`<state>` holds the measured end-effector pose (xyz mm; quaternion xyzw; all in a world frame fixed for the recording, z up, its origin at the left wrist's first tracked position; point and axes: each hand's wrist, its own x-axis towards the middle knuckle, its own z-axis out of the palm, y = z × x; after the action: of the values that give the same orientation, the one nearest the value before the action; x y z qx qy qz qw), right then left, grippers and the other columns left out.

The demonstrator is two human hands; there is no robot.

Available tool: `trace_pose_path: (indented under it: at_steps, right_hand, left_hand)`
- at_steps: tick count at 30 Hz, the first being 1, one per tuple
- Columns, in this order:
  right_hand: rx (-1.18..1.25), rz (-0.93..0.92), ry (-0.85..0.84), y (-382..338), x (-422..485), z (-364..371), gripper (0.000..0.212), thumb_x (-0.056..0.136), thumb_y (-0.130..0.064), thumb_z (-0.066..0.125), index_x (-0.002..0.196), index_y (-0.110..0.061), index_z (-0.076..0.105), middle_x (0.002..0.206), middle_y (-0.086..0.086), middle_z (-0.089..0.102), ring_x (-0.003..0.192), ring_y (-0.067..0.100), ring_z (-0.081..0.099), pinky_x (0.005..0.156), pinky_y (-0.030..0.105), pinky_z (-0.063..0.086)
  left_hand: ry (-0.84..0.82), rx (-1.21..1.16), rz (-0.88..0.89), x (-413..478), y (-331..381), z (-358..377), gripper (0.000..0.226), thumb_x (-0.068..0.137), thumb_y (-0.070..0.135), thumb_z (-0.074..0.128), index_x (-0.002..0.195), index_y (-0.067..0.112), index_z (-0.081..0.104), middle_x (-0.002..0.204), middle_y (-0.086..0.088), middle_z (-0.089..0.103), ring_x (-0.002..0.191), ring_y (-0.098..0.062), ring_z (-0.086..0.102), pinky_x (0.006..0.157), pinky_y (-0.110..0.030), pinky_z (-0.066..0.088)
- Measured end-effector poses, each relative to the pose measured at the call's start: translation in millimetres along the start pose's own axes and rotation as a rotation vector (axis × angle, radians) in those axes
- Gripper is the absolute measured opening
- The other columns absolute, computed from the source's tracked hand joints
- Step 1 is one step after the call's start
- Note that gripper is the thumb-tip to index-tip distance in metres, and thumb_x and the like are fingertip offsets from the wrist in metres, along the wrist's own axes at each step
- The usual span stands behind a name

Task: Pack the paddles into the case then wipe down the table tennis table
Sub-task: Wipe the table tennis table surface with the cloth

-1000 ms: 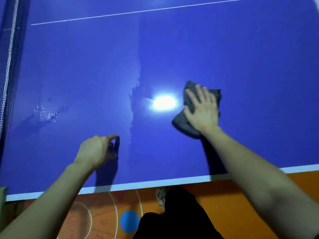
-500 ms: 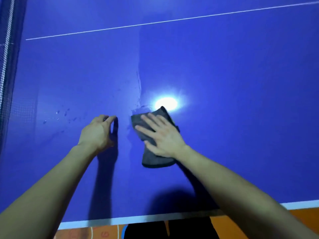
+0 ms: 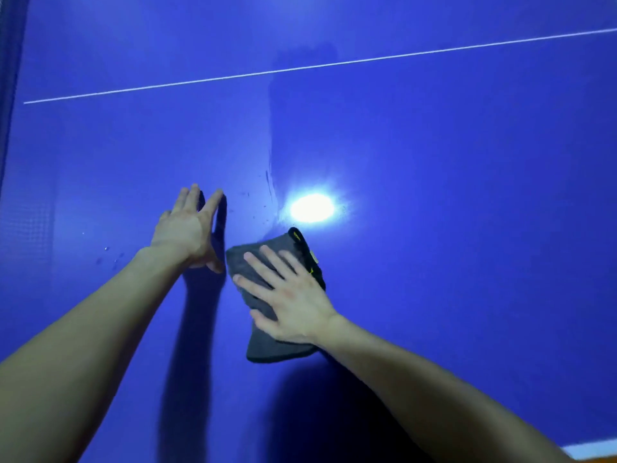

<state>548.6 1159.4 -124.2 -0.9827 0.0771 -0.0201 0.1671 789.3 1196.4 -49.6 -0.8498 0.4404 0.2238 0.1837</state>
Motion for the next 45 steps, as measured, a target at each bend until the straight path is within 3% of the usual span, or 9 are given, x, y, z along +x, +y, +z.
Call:
trace_pose_path:
  at_steps: [2,9,15,19,26,33,36,42,45]
  right_hand:
    - [-0.015,-0.014,0.067,60,4,-13,0.063,0.1,-0.043,0.059,0.162,-0.03,0.053,0.176,0.009,0.035,0.163,0.036,0.031,0.132,0.053,0.023]
    - [-0.238,0.997,0.348,243,27,-79,0.068,0.103,-0.058,0.041,0.164,-0.03,0.046,0.176,0.011,0.035,0.161,0.038,0.031,0.129,0.06,0.025]
    - [-0.012,0.347,0.14,53,67,-25,0.081,0.093,-0.064,0.062,0.164,-0.027,0.049,0.18,0.008,0.025,0.168,0.038,0.013,0.132,0.061,0.015]
    - [0.029,-0.006,0.093,84,69,-29,0.062,0.097,-0.045,0.066,0.155,-0.024,0.062,0.172,0.011,0.042,0.16,0.039,0.035,0.132,0.055,0.022]
    - [-0.265,0.953,0.381,282,87,-97,0.062,0.101,-0.052,0.046,0.156,-0.027,0.057,0.171,0.01,0.044,0.155,0.039,0.041,0.126,0.059,0.031]
    - [-0.023,0.28,0.108,57,137,-31,0.07,0.094,-0.042,0.059,0.161,-0.023,0.053,0.177,0.011,0.033,0.164,0.04,0.023,0.132,0.057,0.016]
    - [0.008,0.071,0.12,96,133,-39,0.064,0.094,-0.037,0.062,0.157,-0.025,0.059,0.173,0.01,0.041,0.16,0.037,0.035,0.132,0.053,0.022]
    - [-0.241,0.948,0.416,295,143,-99,0.064,0.097,-0.047,0.044,0.155,-0.026,0.059,0.168,0.011,0.048,0.154,0.038,0.043,0.126,0.058,0.031]
    - [-0.237,1.012,0.432,260,181,-85,0.068,0.094,-0.045,0.042,0.156,-0.022,0.058,0.169,0.013,0.046,0.154,0.042,0.041,0.128,0.061,0.025]
  left_hand:
    - [-0.009,0.018,0.0,20,-2,-8,0.177,0.036,0.061,0.105,0.169,0.034,-0.009,0.176,-0.014,-0.004,0.165,-0.035,0.0,0.121,-0.057,0.037]
    - [-0.026,0.057,-0.012,63,4,-23,0.19,0.023,0.065,0.099,0.162,0.035,-0.025,0.173,-0.018,-0.009,0.163,-0.041,-0.003,0.125,-0.064,0.026]
    - [-0.048,0.041,0.035,68,1,-24,0.193,0.019,0.064,0.101,0.162,0.034,-0.025,0.174,-0.017,-0.01,0.164,-0.039,-0.001,0.109,-0.053,0.05]
    - [-0.034,0.069,0.044,65,-2,-26,0.191,0.022,0.071,0.1,0.163,0.037,-0.025,0.176,-0.013,-0.01,0.165,-0.032,-0.002,0.1,-0.048,0.054]
    - [-0.022,0.106,0.044,62,-3,-27,0.19,0.024,0.075,0.098,0.162,0.041,-0.028,0.178,-0.008,-0.01,0.166,-0.029,-0.001,0.087,-0.043,0.055]
    - [-0.006,0.061,0.06,59,-4,-28,0.189,0.025,0.076,0.098,0.163,0.042,-0.027,0.179,-0.006,-0.012,0.167,-0.026,-0.001,0.102,-0.044,0.053]
    - [-0.005,0.062,0.052,57,-5,-27,0.188,0.023,0.079,0.095,0.162,0.045,-0.028,0.179,-0.003,-0.012,0.166,-0.025,0.002,0.095,-0.042,0.055]
    - [0.013,0.08,0.05,56,-6,-29,0.188,0.026,0.079,0.096,0.161,0.044,-0.03,0.179,-0.002,-0.014,0.167,-0.023,0.003,0.094,-0.037,0.054]
    - [0.011,0.044,0.051,54,-6,-31,0.19,0.027,0.077,0.097,0.164,0.037,-0.028,0.179,0.0,-0.014,0.166,-0.022,0.007,0.103,-0.038,0.052]
